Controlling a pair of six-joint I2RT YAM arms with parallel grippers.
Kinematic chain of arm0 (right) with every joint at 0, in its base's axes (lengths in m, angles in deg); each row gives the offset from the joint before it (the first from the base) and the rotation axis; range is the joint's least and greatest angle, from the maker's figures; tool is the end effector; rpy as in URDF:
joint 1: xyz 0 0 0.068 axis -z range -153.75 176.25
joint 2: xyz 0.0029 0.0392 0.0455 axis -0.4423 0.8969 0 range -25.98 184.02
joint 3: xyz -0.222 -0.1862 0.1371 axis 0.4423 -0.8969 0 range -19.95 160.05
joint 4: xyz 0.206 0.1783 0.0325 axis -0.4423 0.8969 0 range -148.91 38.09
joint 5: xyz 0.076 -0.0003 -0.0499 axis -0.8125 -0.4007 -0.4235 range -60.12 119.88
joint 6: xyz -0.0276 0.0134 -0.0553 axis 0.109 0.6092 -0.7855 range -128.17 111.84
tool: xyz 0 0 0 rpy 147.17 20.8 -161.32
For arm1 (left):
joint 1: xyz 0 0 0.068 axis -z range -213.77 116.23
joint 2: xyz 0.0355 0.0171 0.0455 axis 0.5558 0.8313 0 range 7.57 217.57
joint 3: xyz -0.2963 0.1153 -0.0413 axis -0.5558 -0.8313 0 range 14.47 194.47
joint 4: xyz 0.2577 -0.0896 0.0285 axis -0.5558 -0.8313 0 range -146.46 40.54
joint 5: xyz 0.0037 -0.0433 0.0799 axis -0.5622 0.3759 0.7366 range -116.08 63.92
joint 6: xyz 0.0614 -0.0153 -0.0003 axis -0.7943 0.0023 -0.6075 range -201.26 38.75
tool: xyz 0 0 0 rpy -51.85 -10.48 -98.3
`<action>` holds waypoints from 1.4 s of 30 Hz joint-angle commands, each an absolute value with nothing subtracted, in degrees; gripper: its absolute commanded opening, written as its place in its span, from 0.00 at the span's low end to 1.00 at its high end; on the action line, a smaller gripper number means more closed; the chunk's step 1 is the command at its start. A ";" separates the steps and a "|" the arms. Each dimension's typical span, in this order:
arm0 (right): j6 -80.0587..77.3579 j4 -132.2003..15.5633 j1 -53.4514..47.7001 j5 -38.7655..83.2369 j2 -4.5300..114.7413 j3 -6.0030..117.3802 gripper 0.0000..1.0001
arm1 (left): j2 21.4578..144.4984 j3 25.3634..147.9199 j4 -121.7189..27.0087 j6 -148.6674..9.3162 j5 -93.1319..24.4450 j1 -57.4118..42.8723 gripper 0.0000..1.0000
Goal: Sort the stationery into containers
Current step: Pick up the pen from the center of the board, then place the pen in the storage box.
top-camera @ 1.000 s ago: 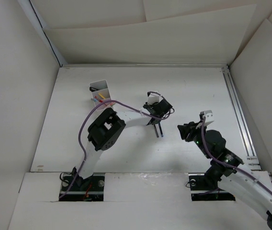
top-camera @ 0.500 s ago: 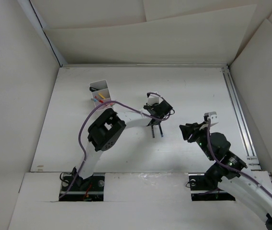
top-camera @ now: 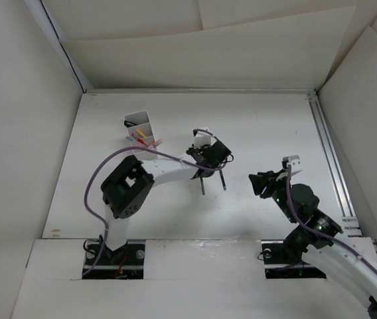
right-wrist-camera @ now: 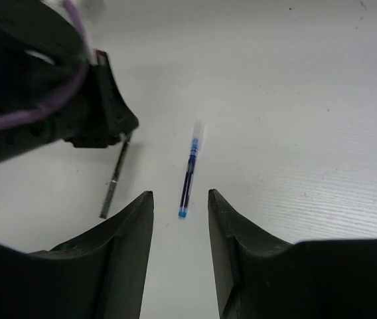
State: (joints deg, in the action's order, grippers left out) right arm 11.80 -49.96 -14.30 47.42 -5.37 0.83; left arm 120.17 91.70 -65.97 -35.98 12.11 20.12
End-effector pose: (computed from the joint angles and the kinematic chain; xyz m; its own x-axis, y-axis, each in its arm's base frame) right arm 0.0888 0.0567 0.2661 -0.2434 0.2202 -0.9446 -0.3302 0.8969 0.2942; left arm 0.2926 -0.3501 0.2135 -0.6176 -0.1010 -0.7800 -0.0410 0.9945 -0.0963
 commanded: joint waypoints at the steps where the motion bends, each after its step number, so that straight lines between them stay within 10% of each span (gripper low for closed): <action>1: 11.62 -51.43 -14.27 46.67 -5.24 2.03 0.44 | 105.09 89.63 -67.65 -34.59 20.23 18.80 0.00; 16: 14.15 -80.86 -14.27 1.59 20.16 8.18 0.97 | 77.10 73.98 -59.21 -33.62 14.61 17.82 0.00; 42: 31.20 -114.09 -19.36 -7.21 51.18 13.72 0.64 | 59.35 52.19 -42.00 -28.88 -3.76 18.35 0.00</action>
State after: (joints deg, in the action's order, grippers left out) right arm 27.04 -102.20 -18.59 -4.32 48.68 11.54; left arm 61.44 53.76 -47.15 -29.88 -2.75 18.00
